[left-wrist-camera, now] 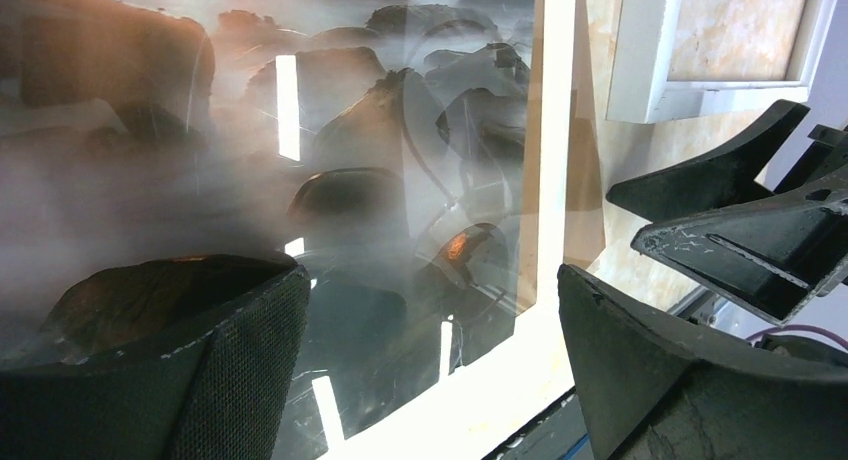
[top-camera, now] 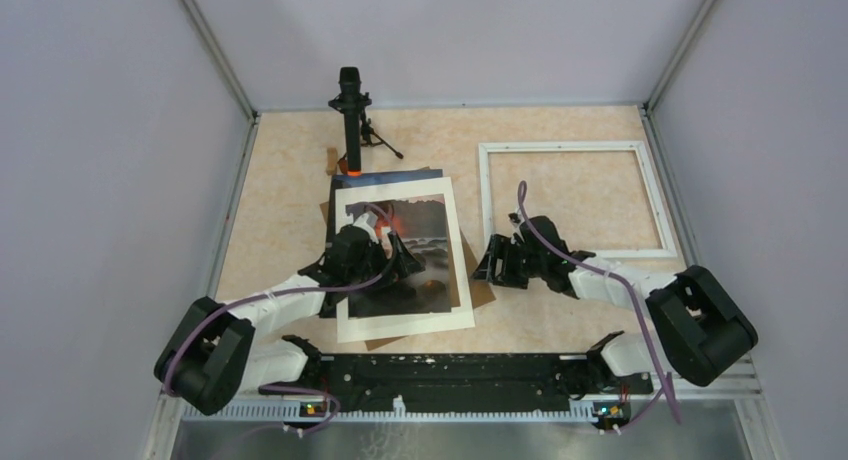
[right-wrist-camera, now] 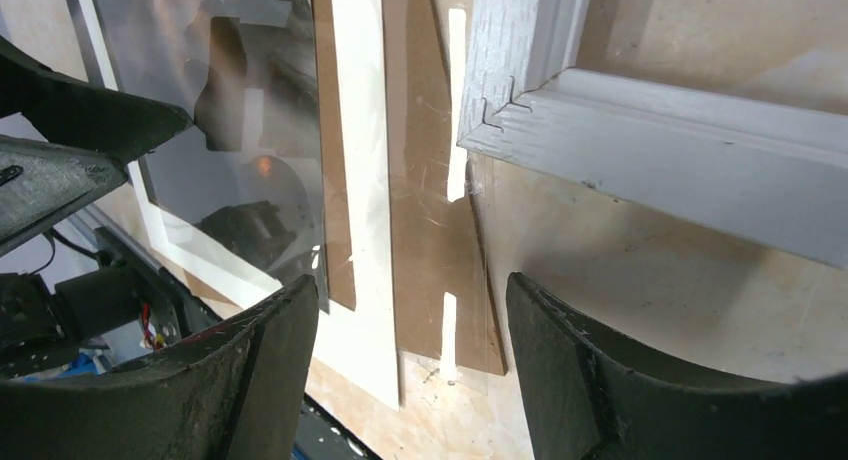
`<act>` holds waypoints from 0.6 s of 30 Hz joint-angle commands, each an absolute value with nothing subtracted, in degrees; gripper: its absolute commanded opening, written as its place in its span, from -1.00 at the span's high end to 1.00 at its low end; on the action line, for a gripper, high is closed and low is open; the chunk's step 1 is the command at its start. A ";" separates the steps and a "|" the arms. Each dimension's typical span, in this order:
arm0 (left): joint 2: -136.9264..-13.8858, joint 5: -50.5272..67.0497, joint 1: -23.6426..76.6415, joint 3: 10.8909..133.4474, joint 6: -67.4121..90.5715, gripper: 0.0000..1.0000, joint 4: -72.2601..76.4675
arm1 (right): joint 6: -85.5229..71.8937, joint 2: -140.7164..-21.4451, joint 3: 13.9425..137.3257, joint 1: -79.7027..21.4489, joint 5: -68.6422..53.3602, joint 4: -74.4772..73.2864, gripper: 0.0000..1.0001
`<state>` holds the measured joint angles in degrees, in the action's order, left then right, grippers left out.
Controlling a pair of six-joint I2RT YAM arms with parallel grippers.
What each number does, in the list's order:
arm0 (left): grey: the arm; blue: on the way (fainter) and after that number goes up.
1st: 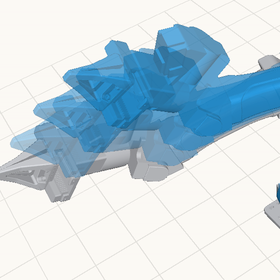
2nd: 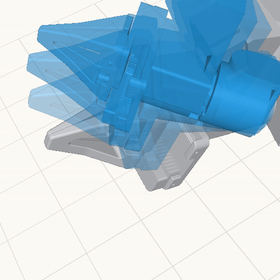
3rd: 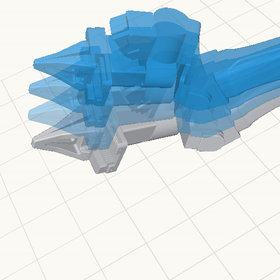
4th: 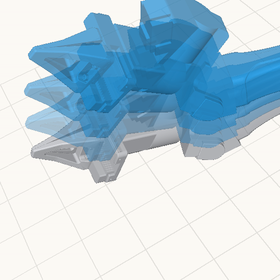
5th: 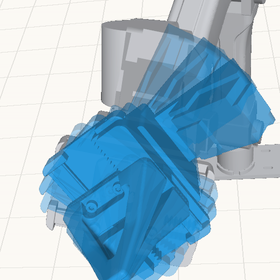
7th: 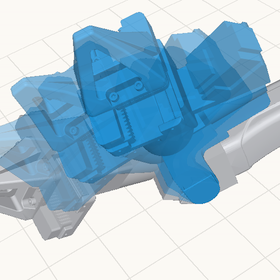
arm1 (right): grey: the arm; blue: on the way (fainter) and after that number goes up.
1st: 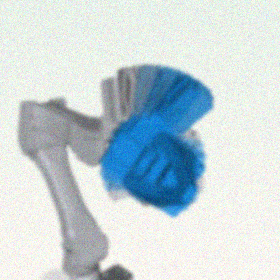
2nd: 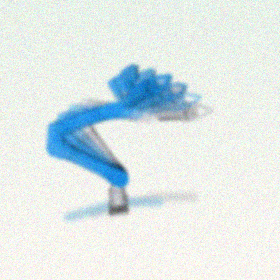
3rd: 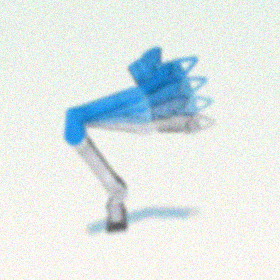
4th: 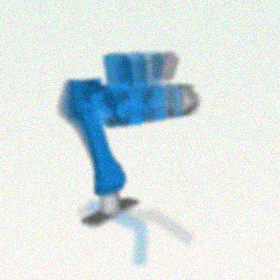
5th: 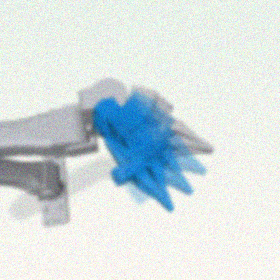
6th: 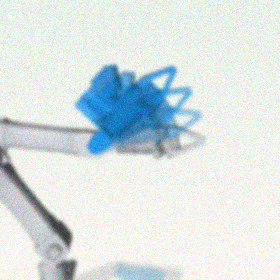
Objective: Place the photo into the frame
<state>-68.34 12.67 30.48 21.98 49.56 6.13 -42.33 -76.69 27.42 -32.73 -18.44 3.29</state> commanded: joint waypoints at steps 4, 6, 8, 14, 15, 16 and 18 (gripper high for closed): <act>-75.14 14.56 30.82 20.17 48.70 -0.96 2.25 | -40.35 -76.83 27.28 -31.99 -14.94 2.27 -0.40; -75.50 14.43 30.85 20.13 48.57 -0.96 2.33 | -41.17 -78.25 26.98 -31.99 -16.38 4.57 -0.40; -75.48 14.46 30.84 19.98 48.66 -0.96 2.42 | -42.55 -79.19 26.20 -31.99 -18.70 8.00 -0.40; -75.13 14.36 30.81 19.69 48.60 -0.96 2.29 | -49.32 -76.30 23.33 -31.98 -26.19 17.02 -0.40; -75.04 14.31 30.84 19.69 48.61 -0.96 2.21 | -50.70 -75.18 22.84 -31.99 -27.38 18.42 -0.40; -74.93 14.24 30.78 19.69 48.62 -0.96 2.20 | -52.34 -73.90 22.27 -31.99 -28.43 19.68 -0.40; -74.76 14.24 30.83 19.77 48.54 -0.96 2.07 | -55.08 -71.52 21.34 -31.99 -30.22 21.51 -0.39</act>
<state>-72.25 15.79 30.48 22.65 49.63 11.18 -48.14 -76.38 22.68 -31.57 -22.72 13.74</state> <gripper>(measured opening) 0.982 0.697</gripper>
